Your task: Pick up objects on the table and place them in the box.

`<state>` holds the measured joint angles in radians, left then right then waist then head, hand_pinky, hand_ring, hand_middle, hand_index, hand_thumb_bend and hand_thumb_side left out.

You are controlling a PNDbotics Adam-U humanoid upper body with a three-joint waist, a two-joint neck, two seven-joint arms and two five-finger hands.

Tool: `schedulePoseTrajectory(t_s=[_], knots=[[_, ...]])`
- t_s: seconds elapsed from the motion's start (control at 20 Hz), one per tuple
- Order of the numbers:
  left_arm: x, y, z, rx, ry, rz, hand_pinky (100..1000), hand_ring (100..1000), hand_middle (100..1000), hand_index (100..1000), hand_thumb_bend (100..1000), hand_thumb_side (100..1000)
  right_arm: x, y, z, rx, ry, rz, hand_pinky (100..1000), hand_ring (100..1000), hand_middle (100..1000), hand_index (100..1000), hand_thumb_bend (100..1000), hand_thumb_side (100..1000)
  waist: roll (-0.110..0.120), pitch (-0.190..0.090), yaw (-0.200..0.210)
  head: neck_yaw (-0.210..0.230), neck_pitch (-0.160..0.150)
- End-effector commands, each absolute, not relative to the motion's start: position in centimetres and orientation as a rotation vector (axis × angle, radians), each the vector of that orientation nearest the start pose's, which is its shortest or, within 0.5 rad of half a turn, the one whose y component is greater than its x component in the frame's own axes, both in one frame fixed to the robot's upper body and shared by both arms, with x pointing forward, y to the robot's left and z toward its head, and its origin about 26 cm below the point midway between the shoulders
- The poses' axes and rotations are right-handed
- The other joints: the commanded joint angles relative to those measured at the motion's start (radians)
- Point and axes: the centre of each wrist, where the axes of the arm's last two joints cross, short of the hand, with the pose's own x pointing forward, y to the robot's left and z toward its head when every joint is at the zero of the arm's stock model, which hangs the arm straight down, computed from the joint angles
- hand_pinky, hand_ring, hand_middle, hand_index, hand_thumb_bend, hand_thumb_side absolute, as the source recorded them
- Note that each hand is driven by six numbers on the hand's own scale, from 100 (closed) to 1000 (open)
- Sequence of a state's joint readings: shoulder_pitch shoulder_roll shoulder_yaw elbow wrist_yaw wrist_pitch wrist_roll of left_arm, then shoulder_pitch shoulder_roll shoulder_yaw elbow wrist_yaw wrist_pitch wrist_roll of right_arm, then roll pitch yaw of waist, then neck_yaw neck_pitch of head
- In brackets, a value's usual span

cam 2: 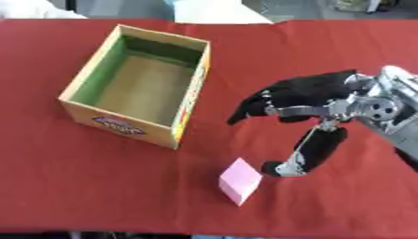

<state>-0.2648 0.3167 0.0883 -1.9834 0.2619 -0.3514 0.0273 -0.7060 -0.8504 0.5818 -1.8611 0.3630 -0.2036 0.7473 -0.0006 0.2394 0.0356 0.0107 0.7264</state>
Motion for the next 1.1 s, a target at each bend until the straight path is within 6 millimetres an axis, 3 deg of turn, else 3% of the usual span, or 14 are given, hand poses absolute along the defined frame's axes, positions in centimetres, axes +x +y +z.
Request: schedulePoseTrajectory(t_s=[0.05, 0.4, 1.1], knots=[[29.6, 28.7, 20.4, -0.061, -2.628, -0.157, 545, 731, 598, 733, 100, 729, 32.7, -21.2, 24.7, 0.506, 1.819, -2.954, 961, 900, 875, 966, 315, 400, 0.001, -0.004, 0.001, -0.009, -0.025], [29.7, 28.6, 20.7, -0.054, -2.636, -0.173, 543, 732, 598, 733, 100, 733, 32.7, -21.0, 23.5, 0.457, 1.775, -2.978, 959, 895, 870, 972, 293, 406, -0.004, 0.021, -0.001, -0.016, -0.041], [29.6, 28.7, 20.4, -0.048, -2.617, -0.182, 544, 734, 600, 733, 100, 734, 32.4, -21.1, 23.4, 0.397, 1.708, -2.995, 964, 902, 877, 984, 310, 400, -0.015, 0.01, -0.007, -0.01, -0.027]])
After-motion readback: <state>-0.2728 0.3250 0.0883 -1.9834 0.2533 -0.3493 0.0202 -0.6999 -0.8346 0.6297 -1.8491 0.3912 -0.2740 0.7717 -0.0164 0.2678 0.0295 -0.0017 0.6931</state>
